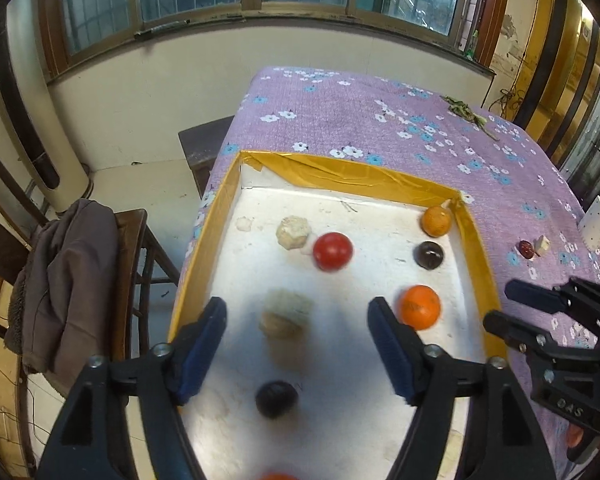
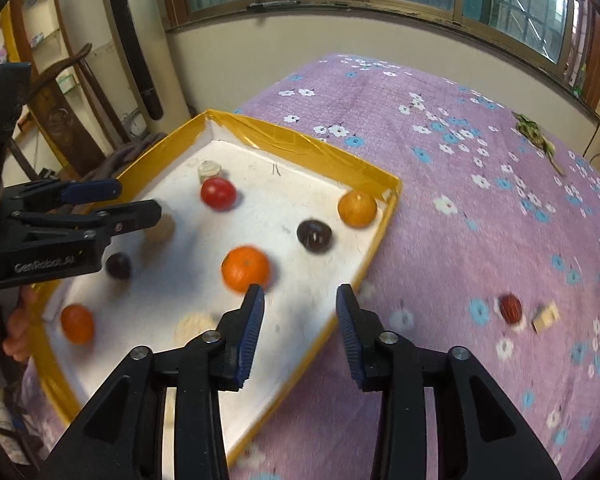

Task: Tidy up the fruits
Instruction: 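Withdraw both grippers toward the red date and cream cube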

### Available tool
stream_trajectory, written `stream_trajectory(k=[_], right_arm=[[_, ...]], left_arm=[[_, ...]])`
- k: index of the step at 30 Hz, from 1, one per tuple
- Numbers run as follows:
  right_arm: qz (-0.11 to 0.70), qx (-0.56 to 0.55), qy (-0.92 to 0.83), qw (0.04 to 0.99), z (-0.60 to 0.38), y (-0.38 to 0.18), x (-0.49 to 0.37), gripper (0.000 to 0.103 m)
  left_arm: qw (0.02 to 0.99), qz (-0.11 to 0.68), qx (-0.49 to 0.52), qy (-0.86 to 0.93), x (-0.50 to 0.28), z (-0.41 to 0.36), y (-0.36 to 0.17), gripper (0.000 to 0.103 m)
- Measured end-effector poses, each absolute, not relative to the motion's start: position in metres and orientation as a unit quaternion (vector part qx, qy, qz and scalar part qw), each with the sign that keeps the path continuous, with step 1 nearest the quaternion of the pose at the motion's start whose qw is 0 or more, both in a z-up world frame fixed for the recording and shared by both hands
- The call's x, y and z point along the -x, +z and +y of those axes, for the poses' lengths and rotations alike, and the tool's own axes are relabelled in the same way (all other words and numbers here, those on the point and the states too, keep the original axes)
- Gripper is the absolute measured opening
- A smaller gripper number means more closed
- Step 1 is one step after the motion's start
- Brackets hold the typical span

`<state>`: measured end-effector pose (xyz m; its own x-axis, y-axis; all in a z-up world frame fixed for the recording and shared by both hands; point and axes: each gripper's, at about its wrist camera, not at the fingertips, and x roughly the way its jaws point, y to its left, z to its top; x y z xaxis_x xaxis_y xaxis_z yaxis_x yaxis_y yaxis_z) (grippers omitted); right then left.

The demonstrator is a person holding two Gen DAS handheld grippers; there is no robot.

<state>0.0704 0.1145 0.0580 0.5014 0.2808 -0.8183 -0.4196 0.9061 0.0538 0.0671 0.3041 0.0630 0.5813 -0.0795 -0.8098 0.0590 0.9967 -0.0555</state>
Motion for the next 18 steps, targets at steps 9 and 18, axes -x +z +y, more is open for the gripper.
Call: stream_trajectory(k=[9, 18], right_arm=[[0.456, 0.057, 0.186, 0.868, 0.053, 0.060, -0.034, 0.043], [0.462, 0.015, 0.124, 0.878, -0.047, 0.054, -0.027, 0.048]], left_arm=[[0.896, 0.441, 0.019, -0.044, -0.037, 0.260, 0.081, 0.089], [0.889, 0.448, 0.021, -0.086, -0.015, 0.192, 0.088, 0.092]])
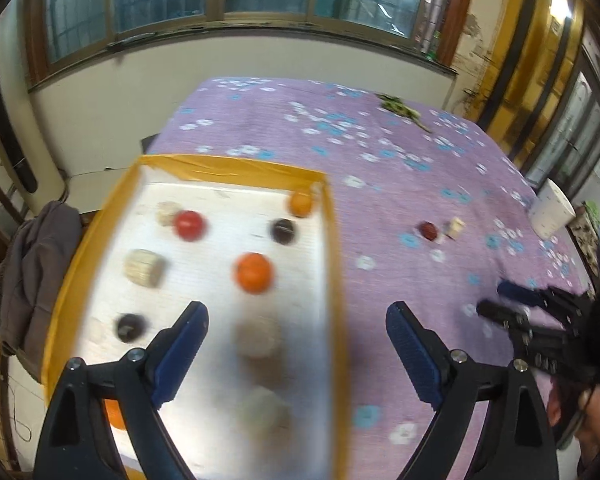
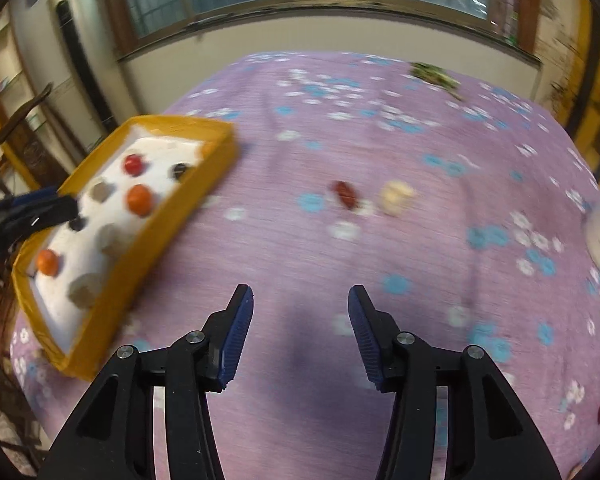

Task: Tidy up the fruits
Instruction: 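Withdraw both grippers toward the red date and cream cube, then grasp the cream cube with the right gripper while the left grasps the red date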

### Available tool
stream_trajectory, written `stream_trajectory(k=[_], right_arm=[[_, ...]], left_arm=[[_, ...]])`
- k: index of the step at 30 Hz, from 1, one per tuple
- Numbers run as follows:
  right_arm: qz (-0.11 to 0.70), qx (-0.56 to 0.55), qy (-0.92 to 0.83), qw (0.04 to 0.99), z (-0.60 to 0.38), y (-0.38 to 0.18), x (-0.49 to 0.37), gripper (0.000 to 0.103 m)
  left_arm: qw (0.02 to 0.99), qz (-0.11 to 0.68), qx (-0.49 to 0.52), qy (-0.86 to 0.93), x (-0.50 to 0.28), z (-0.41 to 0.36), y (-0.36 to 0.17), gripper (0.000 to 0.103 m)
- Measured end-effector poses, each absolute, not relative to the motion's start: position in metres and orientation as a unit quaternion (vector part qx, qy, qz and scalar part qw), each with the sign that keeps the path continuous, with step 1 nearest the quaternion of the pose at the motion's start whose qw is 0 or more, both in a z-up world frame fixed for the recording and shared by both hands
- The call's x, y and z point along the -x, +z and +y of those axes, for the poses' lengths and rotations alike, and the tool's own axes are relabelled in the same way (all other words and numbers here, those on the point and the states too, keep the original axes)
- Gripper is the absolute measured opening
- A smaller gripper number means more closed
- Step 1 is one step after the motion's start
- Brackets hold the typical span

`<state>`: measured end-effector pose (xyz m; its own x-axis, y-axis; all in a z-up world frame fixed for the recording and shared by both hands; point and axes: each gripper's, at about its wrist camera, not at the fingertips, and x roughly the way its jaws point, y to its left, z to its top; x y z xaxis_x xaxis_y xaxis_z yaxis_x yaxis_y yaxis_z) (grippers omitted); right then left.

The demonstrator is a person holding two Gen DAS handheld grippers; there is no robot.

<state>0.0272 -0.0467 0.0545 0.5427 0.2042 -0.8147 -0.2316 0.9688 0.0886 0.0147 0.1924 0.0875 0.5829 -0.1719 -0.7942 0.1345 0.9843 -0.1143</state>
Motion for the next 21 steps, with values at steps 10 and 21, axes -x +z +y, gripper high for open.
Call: stream_trajectory(k=[10, 21], right_arm=[[0.455, -0.024, 0.096, 0.885, -0.107, 0.050, -0.071, 0.049], [0.462, 0.001, 0.147, 0.875, -0.098, 0.022, -0.127, 0.048]], left_arm=[[0.873, 0.478, -0.018, -0.098, -0.007, 0.128, 0.073, 0.092], [0.862, 0.502, -0.025, -0.073, -0.012, 0.112, 0.060, 0.092]])
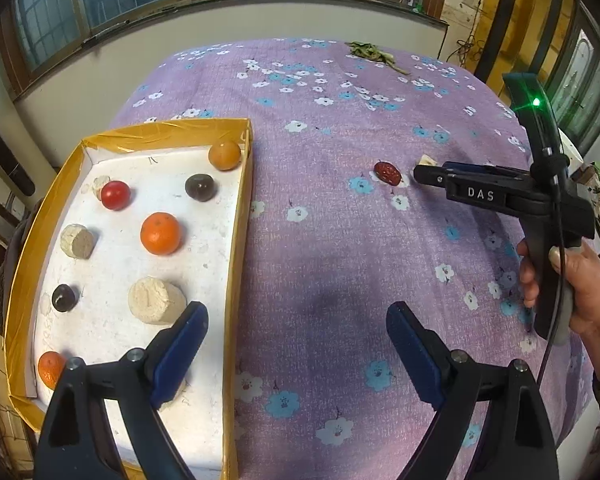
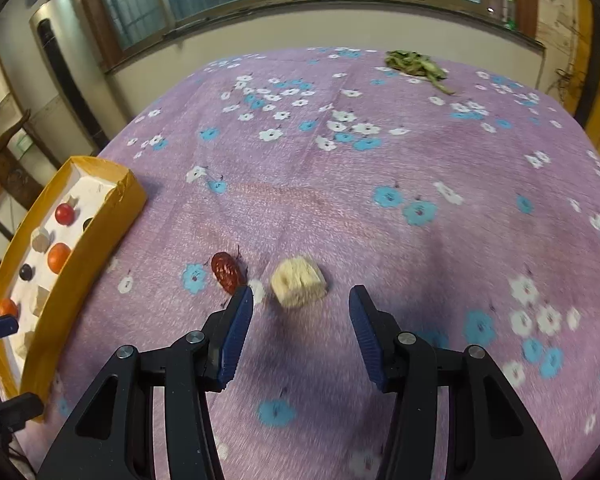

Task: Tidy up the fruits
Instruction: 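Grasp the cream cube with the right gripper while the left grasps the red date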

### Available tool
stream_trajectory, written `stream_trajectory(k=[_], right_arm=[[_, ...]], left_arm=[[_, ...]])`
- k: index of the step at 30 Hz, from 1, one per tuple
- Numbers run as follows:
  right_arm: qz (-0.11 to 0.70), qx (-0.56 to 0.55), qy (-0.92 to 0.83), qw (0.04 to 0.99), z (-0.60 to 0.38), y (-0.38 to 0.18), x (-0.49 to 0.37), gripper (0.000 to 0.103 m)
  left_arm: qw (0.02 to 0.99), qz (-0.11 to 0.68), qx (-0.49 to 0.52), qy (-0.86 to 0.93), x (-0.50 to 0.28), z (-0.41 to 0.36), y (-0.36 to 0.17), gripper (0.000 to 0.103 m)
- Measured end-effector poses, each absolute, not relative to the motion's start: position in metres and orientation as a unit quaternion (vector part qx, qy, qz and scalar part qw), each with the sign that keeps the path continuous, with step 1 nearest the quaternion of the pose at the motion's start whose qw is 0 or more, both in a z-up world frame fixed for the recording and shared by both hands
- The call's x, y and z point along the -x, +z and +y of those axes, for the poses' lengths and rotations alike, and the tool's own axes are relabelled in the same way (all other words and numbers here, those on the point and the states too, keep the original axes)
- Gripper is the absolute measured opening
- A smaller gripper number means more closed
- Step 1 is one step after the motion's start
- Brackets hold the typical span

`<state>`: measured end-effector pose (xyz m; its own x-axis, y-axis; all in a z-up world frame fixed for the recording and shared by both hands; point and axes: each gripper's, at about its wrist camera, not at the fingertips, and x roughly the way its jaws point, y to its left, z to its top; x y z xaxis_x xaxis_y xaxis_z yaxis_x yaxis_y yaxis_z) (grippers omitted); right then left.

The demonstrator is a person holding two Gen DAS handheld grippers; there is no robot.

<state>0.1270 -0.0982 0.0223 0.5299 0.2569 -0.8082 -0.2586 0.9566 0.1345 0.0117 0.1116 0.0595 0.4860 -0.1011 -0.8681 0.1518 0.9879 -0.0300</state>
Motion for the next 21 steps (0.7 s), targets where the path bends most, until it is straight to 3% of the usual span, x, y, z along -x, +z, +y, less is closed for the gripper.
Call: stream_trajectory(k=[3, 15, 20, 21], right_arm=[[0.457, 0.011, 0.171, 0.873, -0.097, 0.018, -0.132, 0.029], [0.448, 0.000, 0.156, 0.881, -0.145, 0.028, -0.093, 0.029], [0.448, -0.008, 0.150, 0.881, -0.162, 0.028, -0.078, 0.029], [0.448, -0.011, 0.149, 0.881, -0.164, 0.028, -0.077, 0.029]], left_arm=[[0.861, 0.502, -0.025, -0.071, -0.022, 0.104, 0.060, 0.092], [0.862, 0.495, -0.038, -0.105, -0.101, 0.028, 0.037, 0.091], [0.858, 0.498, -0.038, -0.117, -0.122, 0.009, 0.024, 0.069], [0.856, 0.501, -0.037, -0.118, -0.125, 0.008, 0.020, 0.059]])
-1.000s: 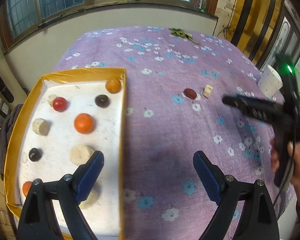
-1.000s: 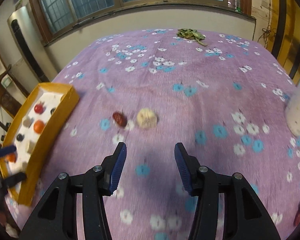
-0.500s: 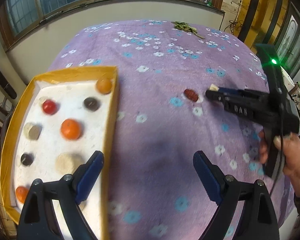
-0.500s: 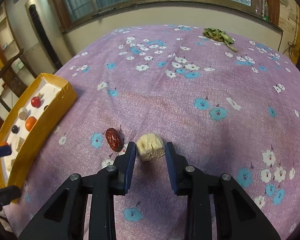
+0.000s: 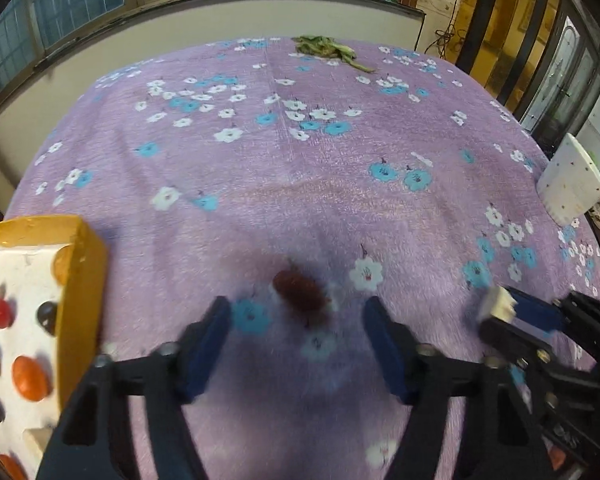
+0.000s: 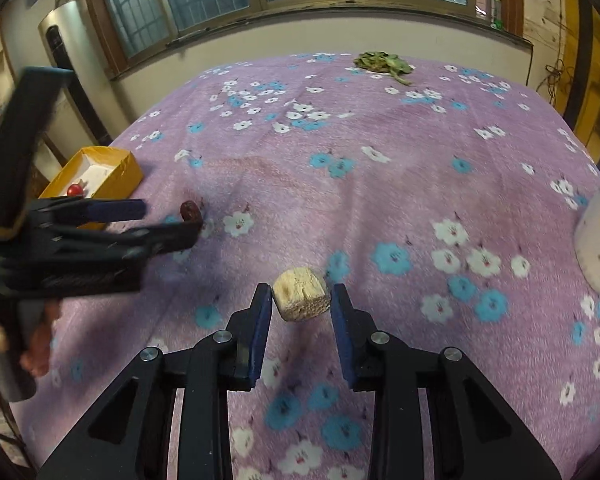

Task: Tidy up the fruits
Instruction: 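Grasp the cream cube with the right gripper while the left grasps the red date, then carry the cream cube and red date with both grippers over the tray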

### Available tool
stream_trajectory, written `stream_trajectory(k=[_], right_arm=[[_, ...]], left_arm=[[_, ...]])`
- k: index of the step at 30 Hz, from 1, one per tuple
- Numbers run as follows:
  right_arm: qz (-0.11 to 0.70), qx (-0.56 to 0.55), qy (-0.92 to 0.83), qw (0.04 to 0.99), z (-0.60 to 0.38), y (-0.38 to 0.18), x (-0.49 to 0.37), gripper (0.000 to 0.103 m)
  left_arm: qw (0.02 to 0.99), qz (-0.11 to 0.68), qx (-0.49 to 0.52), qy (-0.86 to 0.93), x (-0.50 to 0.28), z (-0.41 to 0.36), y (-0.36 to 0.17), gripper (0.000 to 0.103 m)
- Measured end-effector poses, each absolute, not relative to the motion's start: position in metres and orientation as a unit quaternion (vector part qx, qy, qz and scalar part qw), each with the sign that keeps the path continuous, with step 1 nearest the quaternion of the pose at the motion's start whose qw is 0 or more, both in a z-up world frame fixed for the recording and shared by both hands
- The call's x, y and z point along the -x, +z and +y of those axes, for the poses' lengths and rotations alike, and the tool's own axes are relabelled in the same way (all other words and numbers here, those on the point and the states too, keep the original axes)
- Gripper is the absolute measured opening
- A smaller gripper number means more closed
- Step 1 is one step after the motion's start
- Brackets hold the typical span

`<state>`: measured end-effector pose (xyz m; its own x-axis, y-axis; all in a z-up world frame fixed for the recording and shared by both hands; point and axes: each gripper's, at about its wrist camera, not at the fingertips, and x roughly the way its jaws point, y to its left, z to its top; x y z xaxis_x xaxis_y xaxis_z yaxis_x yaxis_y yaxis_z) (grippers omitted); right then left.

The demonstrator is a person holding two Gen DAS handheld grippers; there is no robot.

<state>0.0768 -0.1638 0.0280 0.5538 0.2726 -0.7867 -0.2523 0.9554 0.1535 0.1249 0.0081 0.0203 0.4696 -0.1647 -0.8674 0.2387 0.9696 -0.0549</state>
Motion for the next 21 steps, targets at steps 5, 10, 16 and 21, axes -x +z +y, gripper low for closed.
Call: stream_trajectory(k=[5, 10, 16, 21], right_arm=[[0.448, -0.026, 0.148, 0.881, -0.171, 0.028, -0.073, 0.029], [0.449, -0.035, 0.145, 0.881, -0.173, 0.027, -0.068, 0.029], [0.446, -0.041, 0.139, 0.883, -0.169, 0.030, -0.057, 0.029], [0.437, -0.025, 0.137, 0.888, -0.156, 0.037, -0.043, 0.029]], left_arm=[[0.865, 0.482, -0.029, -0.136, -0.125, 0.010, 0.015, 0.031], [0.869, 0.467, -0.002, -0.164, -0.108, 0.021, 0.023, 0.031], [0.866, 0.467, 0.021, -0.178, -0.082, 0.034, 0.035, 0.031], [0.863, 0.471, 0.031, -0.181, -0.057, 0.047, 0.039, 0.031]])
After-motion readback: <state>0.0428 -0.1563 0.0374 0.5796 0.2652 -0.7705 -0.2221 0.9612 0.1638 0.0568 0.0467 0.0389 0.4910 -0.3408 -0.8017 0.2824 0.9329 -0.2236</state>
